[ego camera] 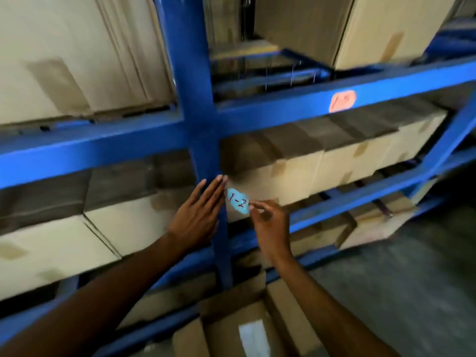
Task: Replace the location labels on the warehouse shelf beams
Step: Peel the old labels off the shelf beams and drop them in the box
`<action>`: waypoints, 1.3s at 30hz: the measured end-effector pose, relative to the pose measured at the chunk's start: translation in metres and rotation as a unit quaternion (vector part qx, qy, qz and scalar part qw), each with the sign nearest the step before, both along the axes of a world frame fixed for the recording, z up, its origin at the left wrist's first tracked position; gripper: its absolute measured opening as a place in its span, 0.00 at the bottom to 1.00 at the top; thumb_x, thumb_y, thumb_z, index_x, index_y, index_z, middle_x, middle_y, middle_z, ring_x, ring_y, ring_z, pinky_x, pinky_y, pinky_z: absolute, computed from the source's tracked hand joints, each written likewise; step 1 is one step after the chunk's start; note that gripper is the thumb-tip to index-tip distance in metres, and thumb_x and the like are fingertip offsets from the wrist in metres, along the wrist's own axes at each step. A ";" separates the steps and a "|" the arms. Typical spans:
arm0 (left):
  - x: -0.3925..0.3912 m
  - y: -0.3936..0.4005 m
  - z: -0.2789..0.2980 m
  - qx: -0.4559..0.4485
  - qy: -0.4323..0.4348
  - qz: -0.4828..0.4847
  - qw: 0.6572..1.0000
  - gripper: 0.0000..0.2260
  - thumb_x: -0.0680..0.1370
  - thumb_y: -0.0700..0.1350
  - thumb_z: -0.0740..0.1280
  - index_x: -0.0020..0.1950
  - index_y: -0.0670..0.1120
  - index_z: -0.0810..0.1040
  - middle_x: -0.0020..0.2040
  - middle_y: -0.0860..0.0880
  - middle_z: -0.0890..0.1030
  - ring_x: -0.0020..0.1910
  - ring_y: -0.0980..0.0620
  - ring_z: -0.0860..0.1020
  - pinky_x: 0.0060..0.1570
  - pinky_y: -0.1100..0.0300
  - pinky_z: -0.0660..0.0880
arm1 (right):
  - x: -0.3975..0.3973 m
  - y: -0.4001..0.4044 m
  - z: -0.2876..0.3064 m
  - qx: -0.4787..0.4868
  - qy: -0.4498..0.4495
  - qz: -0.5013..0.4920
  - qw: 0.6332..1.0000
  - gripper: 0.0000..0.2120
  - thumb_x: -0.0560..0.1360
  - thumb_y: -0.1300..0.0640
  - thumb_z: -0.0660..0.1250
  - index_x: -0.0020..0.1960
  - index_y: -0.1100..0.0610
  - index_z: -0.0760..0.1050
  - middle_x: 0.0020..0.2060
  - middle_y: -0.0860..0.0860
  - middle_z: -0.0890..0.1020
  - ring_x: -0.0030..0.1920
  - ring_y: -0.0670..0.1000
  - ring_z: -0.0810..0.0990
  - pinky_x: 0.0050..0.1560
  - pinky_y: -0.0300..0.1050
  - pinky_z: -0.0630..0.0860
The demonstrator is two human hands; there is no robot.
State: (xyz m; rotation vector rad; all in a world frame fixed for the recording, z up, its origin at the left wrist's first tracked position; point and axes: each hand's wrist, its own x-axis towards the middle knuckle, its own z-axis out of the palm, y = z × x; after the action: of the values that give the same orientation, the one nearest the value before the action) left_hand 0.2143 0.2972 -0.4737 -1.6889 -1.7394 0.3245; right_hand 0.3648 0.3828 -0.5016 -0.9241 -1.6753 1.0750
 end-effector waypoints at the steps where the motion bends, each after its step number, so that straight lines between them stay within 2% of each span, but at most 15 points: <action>1: 0.000 -0.003 -0.012 -0.008 0.004 0.010 1.000 0.34 0.71 0.53 0.65 0.71 0.37 0.64 0.74 0.38 0.61 0.75 0.41 0.57 0.72 0.46 0.56 | 0.006 -0.003 -0.023 -0.025 -0.014 0.000 1.000 0.06 0.71 0.65 0.68 0.46 0.59 0.82 0.42 0.55 0.84 0.46 0.53 0.80 0.49 0.42 0.75; 5: 0.005 -0.009 -0.057 -0.080 0.013 0.057 0.995 0.35 0.74 0.54 0.61 0.75 0.38 0.54 0.76 0.37 0.48 0.75 0.40 0.45 0.73 0.45 0.46 | 0.029 -0.011 -0.107 -0.121 -0.098 0.003 0.988 0.07 0.72 0.65 0.67 0.49 0.62 0.81 0.46 0.59 0.84 0.46 0.53 0.81 0.46 0.40 0.77; 9: 0.007 -0.017 -0.092 -0.136 0.005 0.100 0.986 0.37 0.75 0.55 0.59 0.76 0.38 0.45 0.76 0.38 0.41 0.75 0.40 0.40 0.73 0.43 0.44 | 0.051 -0.022 -0.173 -0.234 -0.141 -0.010 0.962 0.08 0.72 0.65 0.68 0.49 0.66 0.81 0.47 0.62 0.84 0.47 0.56 0.83 0.39 0.28 0.74; 12: 0.004 -0.017 -0.098 -0.138 0.017 0.100 0.985 0.38 0.74 0.54 0.58 0.76 0.39 0.45 0.77 0.38 0.43 0.76 0.40 0.42 0.74 0.43 0.46 | 0.062 -0.029 -0.209 -0.253 -0.208 0.014 0.945 0.07 0.72 0.63 0.68 0.44 0.68 0.82 0.43 0.62 0.84 0.45 0.56 0.83 0.41 0.39 0.75; 16: 0.003 -0.016 -0.102 -0.150 0.040 0.094 0.983 0.37 0.74 0.55 0.55 0.76 0.39 0.44 0.76 0.36 0.39 0.75 0.39 0.40 0.74 0.43 0.46 | 0.073 -0.043 -0.243 -0.289 -0.240 0.047 0.926 0.15 0.70 0.68 0.70 0.25 0.66 0.74 0.25 0.55 0.76 0.25 0.39 0.73 0.33 0.38 0.68; 18: 0.005 -0.016 -0.103 -0.151 0.036 0.091 0.984 0.36 0.74 0.55 0.53 0.76 0.39 0.43 0.76 0.35 0.40 0.76 0.39 0.42 0.74 0.43 0.45 | 0.076 -0.050 -0.253 -0.312 -0.246 0.063 0.915 0.09 0.69 0.69 0.71 0.30 0.70 0.77 0.28 0.58 0.77 0.26 0.40 0.74 0.37 0.43 0.70; 20: 0.007 -0.016 -0.103 -0.148 0.034 0.090 0.984 0.37 0.74 0.57 0.53 0.76 0.40 0.44 0.76 0.35 0.41 0.76 0.38 0.42 0.73 0.43 0.45 | 0.077 -0.055 -0.262 -0.327 -0.268 0.066 0.904 0.08 0.67 0.67 0.73 0.36 0.72 0.78 0.33 0.64 0.81 0.32 0.51 0.77 0.37 0.45 0.71; 22: 0.007 -0.016 -0.102 -0.146 0.029 0.093 0.984 0.38 0.74 0.59 0.54 0.76 0.41 0.43 0.76 0.35 0.42 0.76 0.38 0.42 0.73 0.43 0.44 | 0.077 -0.056 -0.269 -0.353 -0.285 0.065 0.889 0.08 0.68 0.67 0.72 0.40 0.73 0.78 0.41 0.66 0.83 0.39 0.57 0.80 0.38 0.45 0.73; 24: 0.008 -0.017 -0.100 -0.151 0.016 0.096 0.984 0.39 0.74 0.60 0.55 0.76 0.42 0.43 0.76 0.36 0.41 0.76 0.38 0.42 0.73 0.43 0.44 | 0.078 -0.057 -0.274 -0.351 -0.304 0.081 0.882 0.08 0.70 0.69 0.68 0.45 0.74 0.78 0.47 0.67 0.82 0.48 0.63 0.81 0.46 0.48 0.76; 27: 0.011 -0.017 -0.097 -0.160 0.000 0.103 0.982 0.40 0.74 0.60 0.57 0.76 0.42 0.42 0.76 0.35 0.39 0.76 0.38 0.40 0.73 0.43 0.42 | 0.082 -0.056 -0.275 -0.351 -0.299 0.072 0.885 0.09 0.71 0.71 0.66 0.51 0.70 0.79 0.53 0.66 0.81 0.54 0.64 0.79 0.57 0.53 0.75; 30: 0.014 -0.017 -0.093 -0.174 -0.012 0.111 0.978 0.42 0.74 0.62 0.58 0.76 0.43 0.40 0.75 0.35 0.35 0.75 0.38 0.38 0.72 0.43 0.40 | 0.086 -0.054 -0.270 -0.335 -0.290 0.045 0.895 0.08 0.70 0.69 0.69 0.48 0.69 0.80 0.51 0.64 0.82 0.52 0.61 0.80 0.57 0.52 0.76; 33: 0.016 -0.017 -0.087 -0.190 -0.038 0.105 0.975 0.41 0.75 0.60 0.59 0.76 0.44 0.39 0.75 0.36 0.35 0.75 0.39 0.37 0.72 0.43 0.38 | 0.083 -0.053 -0.259 -0.347 -0.287 0.059 0.891 0.07 0.71 0.65 0.68 0.47 0.67 0.80 0.48 0.63 0.83 0.46 0.57 0.80 0.49 0.46 0.75; 35: 0.016 -0.022 -0.080 -0.205 -0.089 0.091 0.970 0.38 0.76 0.58 0.58 0.76 0.45 0.39 0.76 0.37 0.36 0.75 0.40 0.37 0.72 0.45 0.37 | 0.073 -0.054 -0.247 -0.349 -0.284 0.065 0.891 0.07 0.73 0.64 0.67 0.47 0.67 0.79 0.47 0.64 0.83 0.44 0.56 0.79 0.45 0.44 0.74; 38: 0.009 -0.035 -0.066 -0.211 -0.168 0.090 0.959 0.35 0.78 0.55 0.57 0.76 0.46 0.39 0.77 0.39 0.38 0.76 0.42 0.37 0.72 0.47 0.35 | 0.048 -0.058 -0.220 -0.317 -0.259 0.071 0.909 0.07 0.74 0.65 0.64 0.45 0.67 0.79 0.45 0.63 0.82 0.41 0.52 0.76 0.35 0.31 0.70; 39: 0.006 -0.043 -0.060 -0.203 -0.183 0.095 0.957 0.35 0.78 0.55 0.57 0.76 0.46 0.39 0.77 0.39 0.38 0.76 0.42 0.37 0.72 0.47 0.36 | 0.039 -0.061 -0.208 -0.295 -0.252 0.079 0.918 0.07 0.74 0.64 0.62 0.45 0.65 0.79 0.45 0.62 0.82 0.41 0.51 0.76 0.35 0.30 0.69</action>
State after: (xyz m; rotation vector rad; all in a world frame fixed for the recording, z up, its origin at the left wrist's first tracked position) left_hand 0.2205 0.2538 -0.5342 -1.9673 -2.2360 0.5098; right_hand 0.4042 0.3217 -0.7096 -1.5785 -1.8883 1.5997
